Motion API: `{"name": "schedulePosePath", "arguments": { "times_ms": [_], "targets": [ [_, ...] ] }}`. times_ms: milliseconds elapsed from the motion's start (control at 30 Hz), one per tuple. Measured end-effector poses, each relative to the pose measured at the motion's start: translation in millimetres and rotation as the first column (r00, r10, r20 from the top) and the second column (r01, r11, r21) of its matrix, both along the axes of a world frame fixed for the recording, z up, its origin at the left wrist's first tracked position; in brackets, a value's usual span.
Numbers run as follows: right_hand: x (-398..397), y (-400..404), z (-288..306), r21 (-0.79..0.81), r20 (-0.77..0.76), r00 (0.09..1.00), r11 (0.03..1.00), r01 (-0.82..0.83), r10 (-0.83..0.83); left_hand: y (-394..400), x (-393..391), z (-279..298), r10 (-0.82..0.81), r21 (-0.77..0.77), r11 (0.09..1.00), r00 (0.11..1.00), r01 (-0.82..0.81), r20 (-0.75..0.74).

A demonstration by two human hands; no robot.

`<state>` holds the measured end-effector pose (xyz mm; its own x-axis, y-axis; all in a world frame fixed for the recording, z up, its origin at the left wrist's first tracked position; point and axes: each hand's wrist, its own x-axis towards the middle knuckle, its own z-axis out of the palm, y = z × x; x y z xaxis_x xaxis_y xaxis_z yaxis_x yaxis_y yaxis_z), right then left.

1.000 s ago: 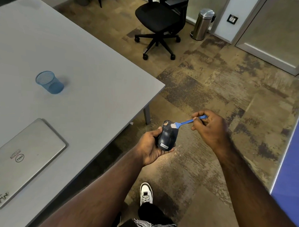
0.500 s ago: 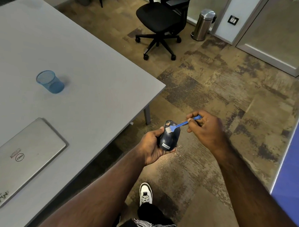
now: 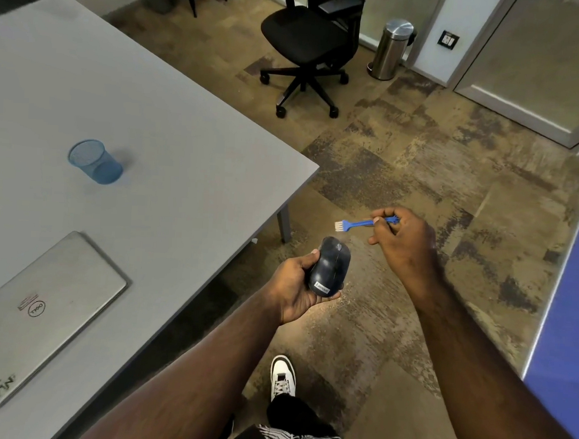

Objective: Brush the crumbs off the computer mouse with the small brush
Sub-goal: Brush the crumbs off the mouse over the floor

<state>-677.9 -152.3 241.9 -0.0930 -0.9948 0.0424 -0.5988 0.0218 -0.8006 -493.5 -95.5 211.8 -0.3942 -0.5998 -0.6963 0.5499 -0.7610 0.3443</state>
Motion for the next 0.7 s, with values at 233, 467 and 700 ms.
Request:
{"name": "schedulePosePath", "arguments": {
  "times_ms": [233, 467, 700],
  "targets": [
    [-4, -2, 1, 0.031, -0.133, 0.990, 0.999, -0.041, 0.044, 0, 0, 0, 0.000, 0.000, 1.000, 1.000, 0.000, -0.001],
    [-19, 11, 8, 0.006, -0.049, 0.948, 0.949, -0.316, 0.316, -2, 6, 3, 0.026, -0.028, 0.999, 1.000, -0.026, 0.002],
    [-22, 12, 17, -0.009, -0.207, 0.945, 0.965, -0.262, 0.255, 0, 1, 3, 0.023, -0.017, 1.000, 1.000, -0.023, -0.009]
  ]
}}
